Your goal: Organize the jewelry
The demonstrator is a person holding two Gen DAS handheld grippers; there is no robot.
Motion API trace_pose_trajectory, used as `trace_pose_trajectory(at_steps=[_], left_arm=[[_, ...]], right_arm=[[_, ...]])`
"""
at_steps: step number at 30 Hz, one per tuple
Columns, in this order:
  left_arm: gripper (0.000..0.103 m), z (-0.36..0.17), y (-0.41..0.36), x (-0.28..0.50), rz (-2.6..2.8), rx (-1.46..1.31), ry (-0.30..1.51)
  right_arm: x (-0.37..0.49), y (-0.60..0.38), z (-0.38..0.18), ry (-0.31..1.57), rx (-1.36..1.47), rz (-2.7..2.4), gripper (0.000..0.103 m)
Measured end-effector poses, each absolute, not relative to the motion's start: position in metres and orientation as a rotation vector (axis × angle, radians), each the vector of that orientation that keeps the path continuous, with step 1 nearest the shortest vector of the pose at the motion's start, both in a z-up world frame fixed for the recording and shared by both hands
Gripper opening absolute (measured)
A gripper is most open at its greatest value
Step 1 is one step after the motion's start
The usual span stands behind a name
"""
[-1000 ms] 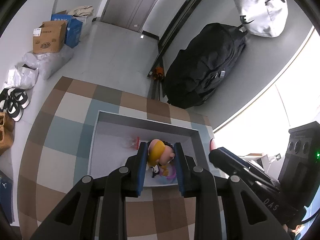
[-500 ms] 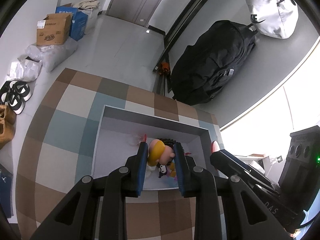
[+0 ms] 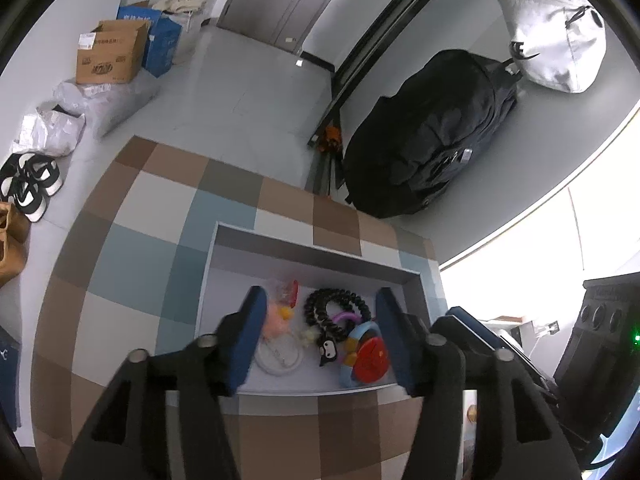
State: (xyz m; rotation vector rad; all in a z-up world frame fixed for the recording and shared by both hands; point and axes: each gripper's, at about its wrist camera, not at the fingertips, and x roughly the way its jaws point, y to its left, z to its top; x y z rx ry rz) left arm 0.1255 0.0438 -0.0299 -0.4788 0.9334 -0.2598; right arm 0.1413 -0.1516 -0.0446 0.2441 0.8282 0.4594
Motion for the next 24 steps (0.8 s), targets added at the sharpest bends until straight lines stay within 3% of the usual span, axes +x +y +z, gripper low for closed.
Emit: trace_pose_trajectory(at_steps=[12,14,18,21,24], left_arm=[[0.054,-0.018,0.034,0.116,-0.177,-0.342,0.898],[0.066,-0.014,0.033,0.112,-0.144,-0.307,0.885],[0.072,-0.005,0.034,0.101,-0.111,-0.277,0.834],[0.084,-0.002,0.032,0.095,-0.081,-0.245,0.823],[0.085,0.000,0.031,0.089,-0.050,-0.212,0.802]], right_arm=[[0.134,-0.169,-0.037,0.799,0.260,0.415,0.091],[0.131,-0.170,-0.035,0.787,0.262,0.411,0.094],[0.123,-0.171,-0.030,0.755,0.255,0.416,0.099],[0.116,-0.171,-0.024,0.722,0.237,0.414,0.103],[0.107,-0.171,-0.019,0.681,0.226,0.421,0.103]])
